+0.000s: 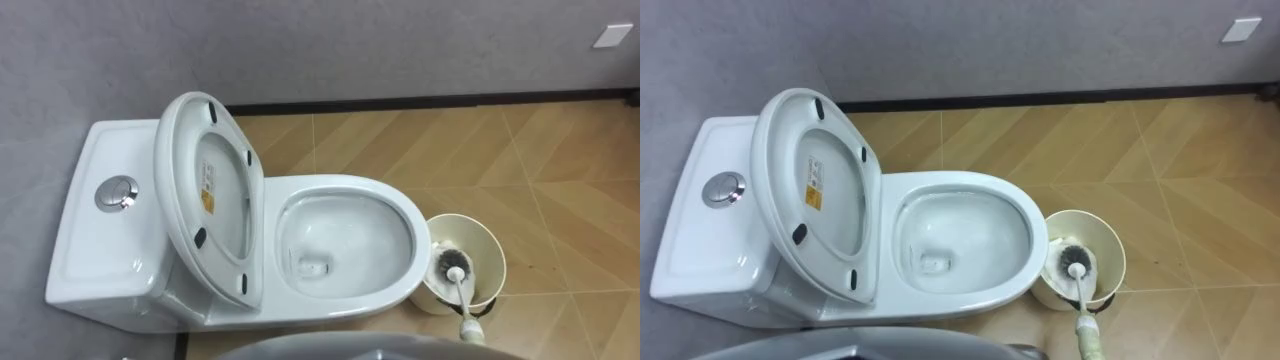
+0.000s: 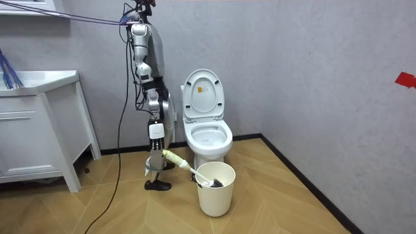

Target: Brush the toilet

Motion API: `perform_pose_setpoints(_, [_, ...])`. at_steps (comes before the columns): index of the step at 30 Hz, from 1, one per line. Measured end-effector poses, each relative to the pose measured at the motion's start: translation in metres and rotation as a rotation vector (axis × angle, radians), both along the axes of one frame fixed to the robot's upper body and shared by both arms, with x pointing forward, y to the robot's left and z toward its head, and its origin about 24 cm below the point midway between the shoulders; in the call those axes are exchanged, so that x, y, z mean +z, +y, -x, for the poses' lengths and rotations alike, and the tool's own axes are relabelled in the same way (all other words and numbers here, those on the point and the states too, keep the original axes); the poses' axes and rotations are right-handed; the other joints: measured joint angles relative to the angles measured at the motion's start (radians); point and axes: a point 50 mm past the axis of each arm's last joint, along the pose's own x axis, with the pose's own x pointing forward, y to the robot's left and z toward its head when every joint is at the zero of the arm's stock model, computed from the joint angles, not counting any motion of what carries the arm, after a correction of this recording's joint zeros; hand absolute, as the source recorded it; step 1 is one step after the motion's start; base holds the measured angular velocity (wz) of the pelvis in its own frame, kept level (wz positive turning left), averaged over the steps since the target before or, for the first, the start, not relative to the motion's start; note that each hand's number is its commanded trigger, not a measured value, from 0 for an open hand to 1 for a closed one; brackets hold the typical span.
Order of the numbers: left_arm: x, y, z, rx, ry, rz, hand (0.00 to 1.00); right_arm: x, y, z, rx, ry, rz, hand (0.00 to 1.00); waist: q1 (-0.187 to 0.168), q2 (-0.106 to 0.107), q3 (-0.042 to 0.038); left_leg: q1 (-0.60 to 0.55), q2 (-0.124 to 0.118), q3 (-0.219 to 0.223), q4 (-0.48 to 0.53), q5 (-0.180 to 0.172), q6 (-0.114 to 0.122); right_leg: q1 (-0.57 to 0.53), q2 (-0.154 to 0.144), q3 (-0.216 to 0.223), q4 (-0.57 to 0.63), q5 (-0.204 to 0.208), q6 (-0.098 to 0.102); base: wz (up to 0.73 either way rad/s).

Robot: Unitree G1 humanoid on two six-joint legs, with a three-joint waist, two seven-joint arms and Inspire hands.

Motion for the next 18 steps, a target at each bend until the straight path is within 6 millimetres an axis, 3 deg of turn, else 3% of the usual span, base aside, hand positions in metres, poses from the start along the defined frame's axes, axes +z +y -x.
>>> perform_pose_setpoints(10, [0.000, 0.000, -0.001, 0.001, 0.000, 0.000, 0.00, 0.000, -0.001, -0.002, 0.001, -0.007, 0.016, 0.00, -0.001, -0.001, -0.0001, -0.008, 0.000, 0.004, 0.002, 0.000, 0.000, -0.004, 0.000, 0.006, 0.001, 0.000, 0.000, 0.00])
perform_pose_setpoints(18, [0.000, 0.000, -0.003, 0.039, -0.010, 0.003, 0.00, 0.001, -0.007, -0.006, -0.108, -0.053, 0.099, 0.00, -0.002, -0.005, -0.0010, -0.023, -0.002, 0.005, 0.006, 0.000, 0.000, -0.031, -0.002, 0.009, 0.017, 0.000, -0.001, 0.00])
